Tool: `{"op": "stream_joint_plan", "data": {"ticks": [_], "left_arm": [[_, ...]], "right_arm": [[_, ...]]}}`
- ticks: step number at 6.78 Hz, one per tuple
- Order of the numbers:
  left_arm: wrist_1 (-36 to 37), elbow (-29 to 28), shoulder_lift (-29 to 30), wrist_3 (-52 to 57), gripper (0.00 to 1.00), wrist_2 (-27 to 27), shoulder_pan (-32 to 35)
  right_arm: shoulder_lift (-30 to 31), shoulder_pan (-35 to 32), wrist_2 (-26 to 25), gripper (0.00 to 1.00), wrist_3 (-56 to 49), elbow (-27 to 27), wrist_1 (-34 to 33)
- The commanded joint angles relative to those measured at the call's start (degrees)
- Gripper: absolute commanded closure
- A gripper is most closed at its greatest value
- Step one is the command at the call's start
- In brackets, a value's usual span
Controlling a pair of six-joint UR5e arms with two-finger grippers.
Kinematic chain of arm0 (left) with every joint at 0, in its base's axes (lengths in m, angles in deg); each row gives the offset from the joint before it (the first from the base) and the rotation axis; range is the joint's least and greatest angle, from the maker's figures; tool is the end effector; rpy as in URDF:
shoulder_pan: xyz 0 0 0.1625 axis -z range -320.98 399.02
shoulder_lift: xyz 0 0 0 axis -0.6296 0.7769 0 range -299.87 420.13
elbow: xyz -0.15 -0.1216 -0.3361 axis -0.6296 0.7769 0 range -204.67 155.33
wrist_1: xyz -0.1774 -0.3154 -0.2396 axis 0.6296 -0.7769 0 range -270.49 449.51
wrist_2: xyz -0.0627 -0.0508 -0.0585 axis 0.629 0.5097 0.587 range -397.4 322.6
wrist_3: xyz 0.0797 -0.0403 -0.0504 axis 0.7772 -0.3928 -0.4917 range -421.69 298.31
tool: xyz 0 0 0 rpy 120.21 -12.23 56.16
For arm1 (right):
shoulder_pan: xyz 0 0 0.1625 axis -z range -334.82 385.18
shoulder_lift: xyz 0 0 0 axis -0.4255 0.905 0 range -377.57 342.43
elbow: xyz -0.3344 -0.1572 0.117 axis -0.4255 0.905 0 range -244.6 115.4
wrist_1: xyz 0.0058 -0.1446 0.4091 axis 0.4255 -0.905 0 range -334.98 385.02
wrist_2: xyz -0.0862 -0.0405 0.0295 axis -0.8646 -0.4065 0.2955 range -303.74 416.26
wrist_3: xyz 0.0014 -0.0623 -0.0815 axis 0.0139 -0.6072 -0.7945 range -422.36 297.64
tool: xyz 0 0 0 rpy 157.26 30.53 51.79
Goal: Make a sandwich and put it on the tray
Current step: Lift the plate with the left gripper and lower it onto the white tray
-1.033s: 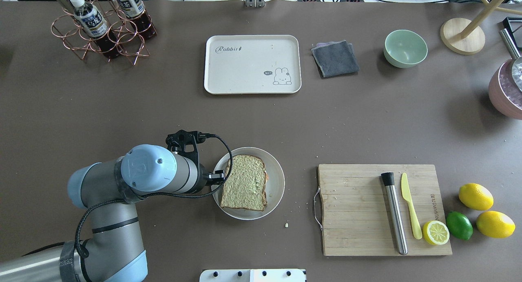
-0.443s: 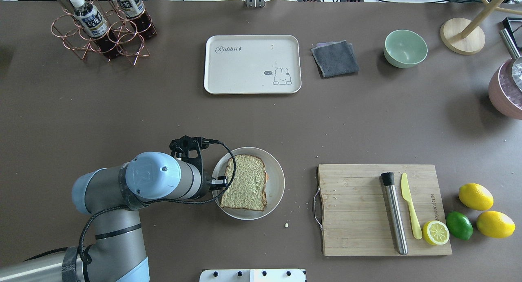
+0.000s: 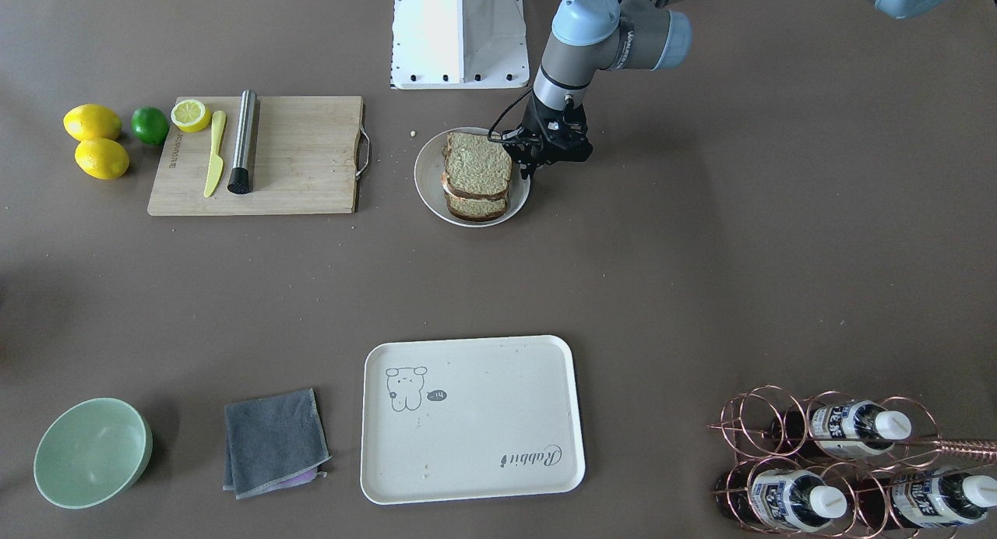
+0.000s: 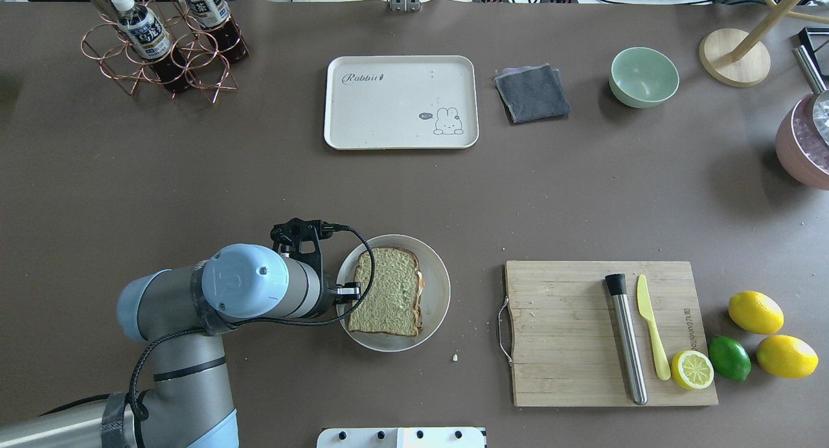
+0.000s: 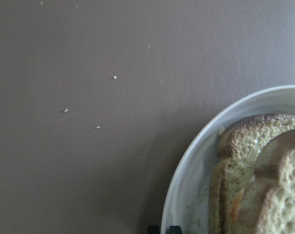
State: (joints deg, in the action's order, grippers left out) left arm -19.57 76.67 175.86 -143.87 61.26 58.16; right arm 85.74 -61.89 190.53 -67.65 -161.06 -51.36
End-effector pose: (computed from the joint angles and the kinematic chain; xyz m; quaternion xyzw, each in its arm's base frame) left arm 0.5637 -0.3205 0.2364 0.0447 0.4719 -0.0514 0.8790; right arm 0.0397 -0.4311 0.6501 0.0625 -0.3749 -0.0885 0.9207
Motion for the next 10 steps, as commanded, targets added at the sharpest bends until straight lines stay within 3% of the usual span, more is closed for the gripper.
{"op": "stream_joint_plan", "data": {"ticks": [1, 3, 6, 7, 8, 10], "left_arm": [[-0.25, 0.52, 0.02, -0.26, 1.00, 0.48, -0.15], [-0.25, 1.49, 0.45, -0.70, 1.00, 1.27, 1.77], [-0.52, 1.32, 1.86, -2.81, 1.00, 8.46, 8.00], [-0.52, 0.27, 3.43, -2.81, 1.00, 8.57, 10.02], [-3.48, -3.65, 5.71, -2.73, 1.00, 11.96, 13.00], [-13.40, -18.21, 12.37, -0.89, 1.00, 19.61, 20.29]], "right_arm": [[0.57, -0.64, 0.55, 0.00, -0.07, -0.73, -0.09], [0.75, -0.99, 0.91, 0.00, -0.07, -1.18, -0.09], [1.10, -0.99, 0.91, 0.00, -0.07, -1.62, -0.09], [1.10, -1.08, 0.91, 0.00, -0.07, -1.53, 0.00], [1.01, -1.08, 0.91, 0.00, -0.07, -1.62, -0.09], [1.01, -1.17, 0.91, 0.00, -0.07, -1.53, -0.09]]}}
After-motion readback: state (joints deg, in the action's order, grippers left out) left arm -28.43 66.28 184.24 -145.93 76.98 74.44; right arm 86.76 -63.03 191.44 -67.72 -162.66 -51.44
